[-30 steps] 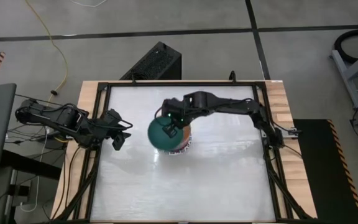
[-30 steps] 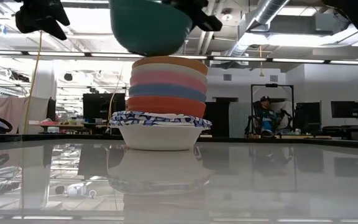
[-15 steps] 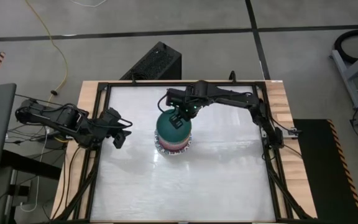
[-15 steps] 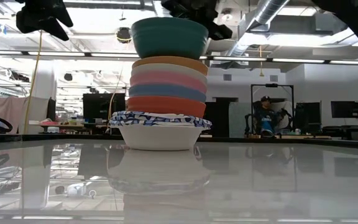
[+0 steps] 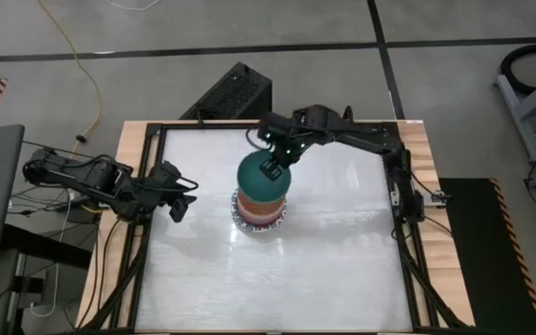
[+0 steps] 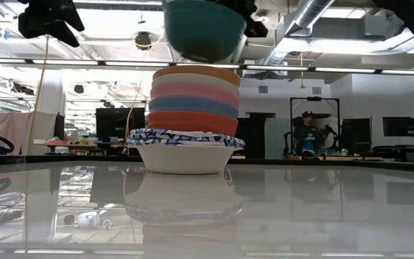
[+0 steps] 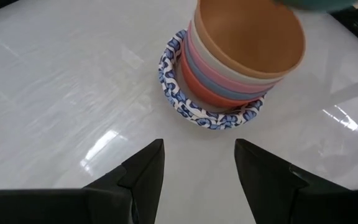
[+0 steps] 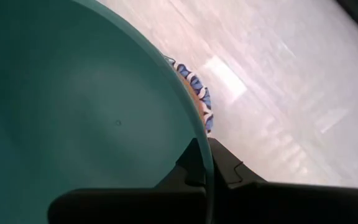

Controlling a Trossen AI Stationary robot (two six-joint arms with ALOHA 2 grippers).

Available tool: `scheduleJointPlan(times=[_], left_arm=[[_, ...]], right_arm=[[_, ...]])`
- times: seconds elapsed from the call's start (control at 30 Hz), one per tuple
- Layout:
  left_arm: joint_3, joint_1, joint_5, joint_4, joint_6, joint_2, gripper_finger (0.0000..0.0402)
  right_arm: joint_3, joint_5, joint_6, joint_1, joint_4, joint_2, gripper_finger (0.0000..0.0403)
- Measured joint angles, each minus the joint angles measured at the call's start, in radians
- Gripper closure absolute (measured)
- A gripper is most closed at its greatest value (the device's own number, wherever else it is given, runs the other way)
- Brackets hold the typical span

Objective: Nest bowls inside each other
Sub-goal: Stack the dark green bowl on top of the orange bowl

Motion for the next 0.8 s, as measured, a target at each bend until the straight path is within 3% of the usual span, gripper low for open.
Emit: scheduleJointPlan(times=[0.33, 0.6, 0.8], left_arm=[[0.000, 0.000, 0.001, 0.000, -0.001, 0.000, 0.0216], [0.000, 0.000, -0.003, 0.000, 0.029, 0.000, 0.0216], [0.000, 0.000, -0.006, 0.000, 0.031, 0.000, 0.0216]], right_arm=[[-0.008, -0.088, -0.135, -0.115, -0.054, -0.085, 0.0396], [-0.009, -0.125, -0.176, -0.092, -0.097, -0.125, 0.0396], [-0.010, -0.254, -0.226, -0.068, -0.102, -0.176, 0.0396]])
